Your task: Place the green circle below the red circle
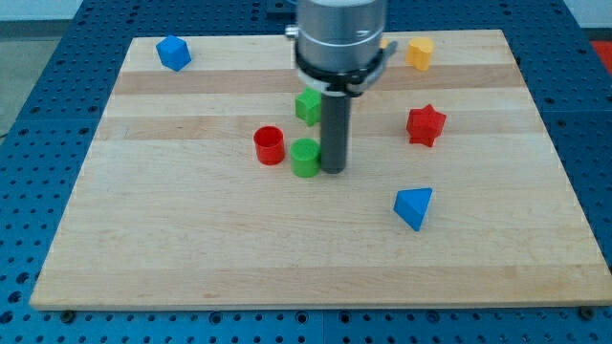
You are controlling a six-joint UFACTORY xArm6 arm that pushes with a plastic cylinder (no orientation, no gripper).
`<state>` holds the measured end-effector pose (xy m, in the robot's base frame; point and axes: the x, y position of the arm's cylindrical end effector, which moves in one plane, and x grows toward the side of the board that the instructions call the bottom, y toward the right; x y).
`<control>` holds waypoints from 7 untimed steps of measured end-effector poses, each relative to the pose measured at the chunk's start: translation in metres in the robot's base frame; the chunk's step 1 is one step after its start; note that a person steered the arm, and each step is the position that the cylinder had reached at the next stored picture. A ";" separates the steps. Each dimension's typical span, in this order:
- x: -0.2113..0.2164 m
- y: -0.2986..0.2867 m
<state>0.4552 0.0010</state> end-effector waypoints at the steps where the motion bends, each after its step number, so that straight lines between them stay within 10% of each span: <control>1: -0.009 -0.049; 5: 0.011 -0.163; 7: -0.018 -0.104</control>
